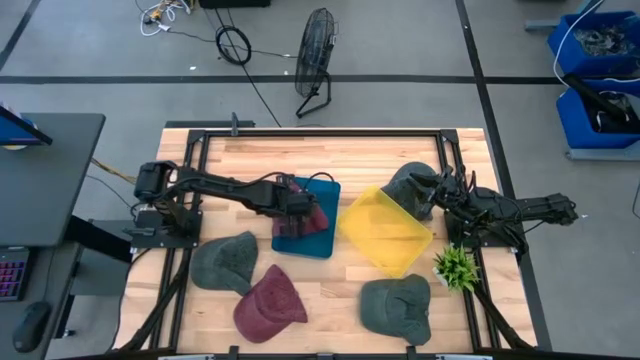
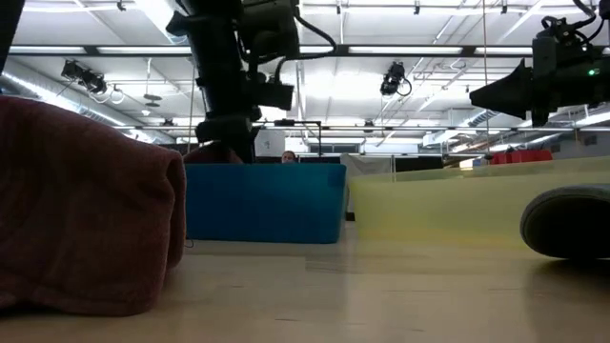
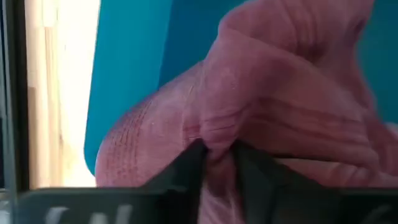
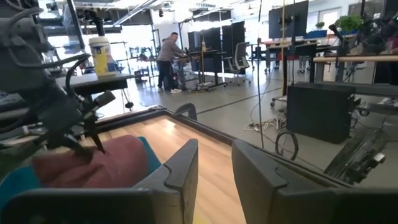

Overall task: Pick & Place hat
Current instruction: Put the top red cap into the blue bin

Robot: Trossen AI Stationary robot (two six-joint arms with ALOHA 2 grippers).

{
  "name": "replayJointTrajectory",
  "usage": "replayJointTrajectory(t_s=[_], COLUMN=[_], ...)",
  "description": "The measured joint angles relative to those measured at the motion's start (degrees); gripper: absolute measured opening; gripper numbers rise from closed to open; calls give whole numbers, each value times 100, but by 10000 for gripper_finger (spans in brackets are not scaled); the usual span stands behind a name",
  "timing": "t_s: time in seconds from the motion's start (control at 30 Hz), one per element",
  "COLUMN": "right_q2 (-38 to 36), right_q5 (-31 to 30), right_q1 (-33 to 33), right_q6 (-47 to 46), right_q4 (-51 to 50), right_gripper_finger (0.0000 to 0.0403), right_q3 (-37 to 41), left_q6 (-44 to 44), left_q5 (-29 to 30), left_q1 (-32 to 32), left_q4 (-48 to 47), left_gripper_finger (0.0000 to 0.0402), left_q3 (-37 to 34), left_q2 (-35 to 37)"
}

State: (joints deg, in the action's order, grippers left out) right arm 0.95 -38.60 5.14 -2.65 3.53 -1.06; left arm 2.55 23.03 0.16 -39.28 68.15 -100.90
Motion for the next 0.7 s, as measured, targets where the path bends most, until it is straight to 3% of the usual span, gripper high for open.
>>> replayJointTrajectory(t_s=[0.1, 0.17, 0.33, 0.4, 0.7], right_q2=[0, 0, 0, -2, -2], right_q5=[2, 46, 390, 441, 310], right_q1=[-2, -2, -2, 0, -9], right_q6=[40, -207, -1169, -1314, -878], right_q4=[2, 5, 7, 8, 7], right_gripper_finger=[104, 104, 104, 104, 104], right_q3=[0, 0, 0, 0, 0], left_q6=[290, 686, 3057, 3564, 2706], left_q5=[67, 98, 108, 96, -733], left_q1=[0, -65, -343, -397, 20], left_q4=[-21, -38, 5, 79, 252], left_gripper_finger=[16, 13, 6, 7, 8], left_q3=[46, 132, 377, 410, 419], left_q2=[41, 179, 471, 493, 10])
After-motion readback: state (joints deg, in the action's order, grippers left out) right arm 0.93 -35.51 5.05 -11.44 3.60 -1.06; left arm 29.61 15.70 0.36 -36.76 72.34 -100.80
